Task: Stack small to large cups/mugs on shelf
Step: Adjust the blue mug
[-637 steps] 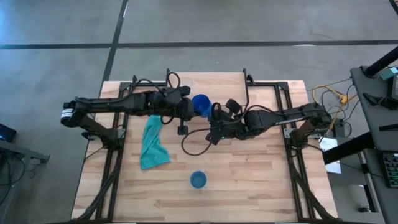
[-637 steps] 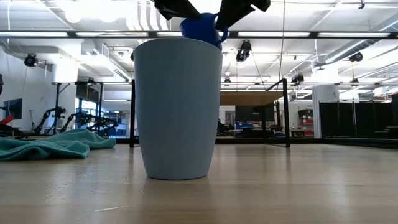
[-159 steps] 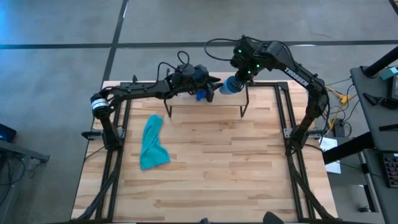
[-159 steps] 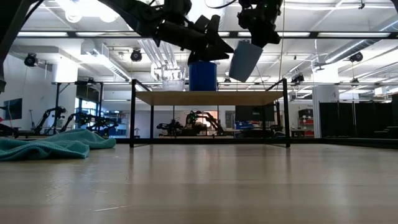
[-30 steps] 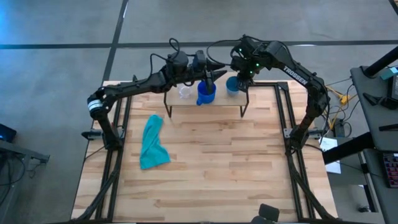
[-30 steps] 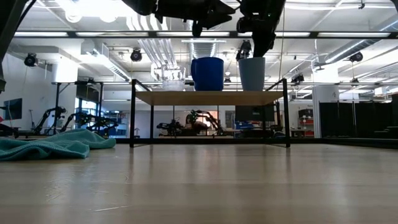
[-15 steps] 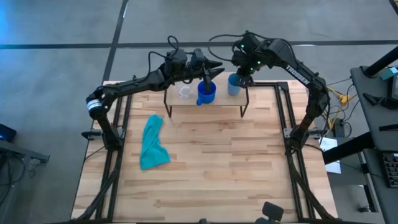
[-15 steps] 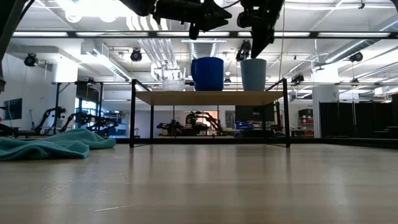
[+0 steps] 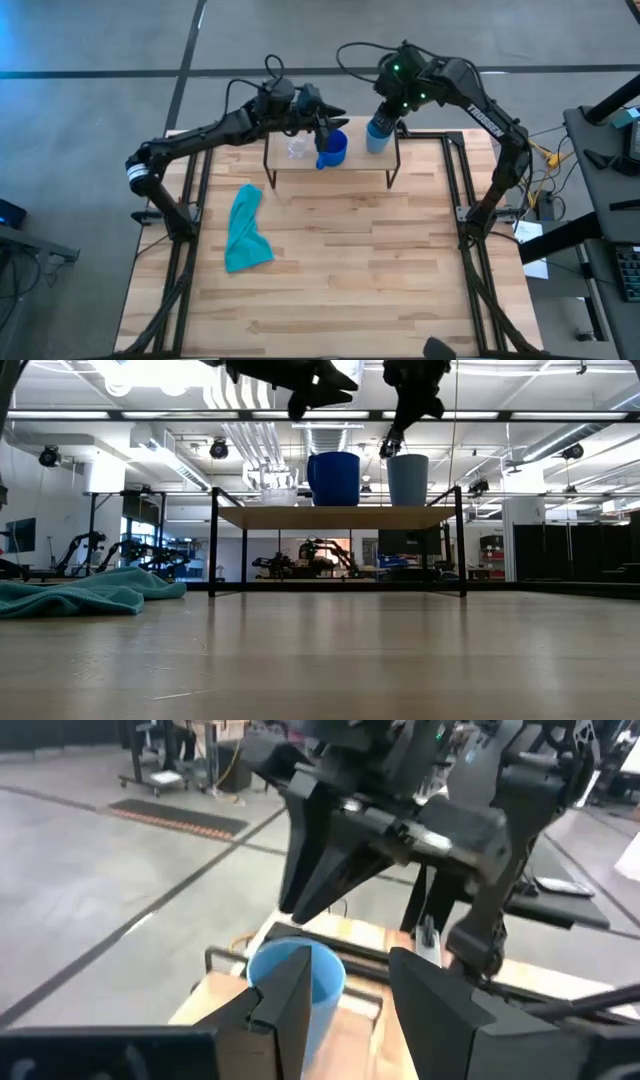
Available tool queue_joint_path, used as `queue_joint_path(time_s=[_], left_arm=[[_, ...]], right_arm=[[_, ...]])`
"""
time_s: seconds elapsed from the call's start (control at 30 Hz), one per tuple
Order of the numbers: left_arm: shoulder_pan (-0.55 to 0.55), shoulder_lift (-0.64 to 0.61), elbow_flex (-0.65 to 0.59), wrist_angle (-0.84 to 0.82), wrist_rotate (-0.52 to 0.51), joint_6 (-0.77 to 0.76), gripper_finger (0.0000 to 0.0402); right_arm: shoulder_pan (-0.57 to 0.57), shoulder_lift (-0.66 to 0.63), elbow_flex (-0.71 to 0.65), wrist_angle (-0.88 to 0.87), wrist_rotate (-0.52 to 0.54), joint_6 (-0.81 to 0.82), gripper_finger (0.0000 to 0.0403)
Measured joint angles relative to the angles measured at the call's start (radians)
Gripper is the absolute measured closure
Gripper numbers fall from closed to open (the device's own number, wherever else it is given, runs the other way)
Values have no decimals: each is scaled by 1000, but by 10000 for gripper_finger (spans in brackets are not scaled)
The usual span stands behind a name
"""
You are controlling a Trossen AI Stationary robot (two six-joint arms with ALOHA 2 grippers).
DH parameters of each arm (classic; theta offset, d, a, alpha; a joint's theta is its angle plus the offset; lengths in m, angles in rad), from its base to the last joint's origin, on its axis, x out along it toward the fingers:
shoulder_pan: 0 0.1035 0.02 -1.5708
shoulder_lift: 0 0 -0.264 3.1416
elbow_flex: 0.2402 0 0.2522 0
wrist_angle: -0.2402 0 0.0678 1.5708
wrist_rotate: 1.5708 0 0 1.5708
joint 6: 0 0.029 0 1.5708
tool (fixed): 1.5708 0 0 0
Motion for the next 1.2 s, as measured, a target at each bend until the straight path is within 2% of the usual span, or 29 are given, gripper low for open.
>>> queue_joint_path(time_s=[0.4, 0.93, 1.07, 1.2], left_arm=[[-20, -102, -19, -338, 0, -2, 279], [-65, -101, -40, -498, -4, 10, 281], [-70, -110, -52, -537, -4, 44, 307], [-73, -131, -53, -573, -5, 47, 354]], right_arm=[[186, 0, -3, -5, -36, 85, 349], [370, 13, -41, 110, -33, 184, 349], [410, 22, -47, 107, 2, 188, 362], [443, 22, -47, 97, 44, 214, 389]])
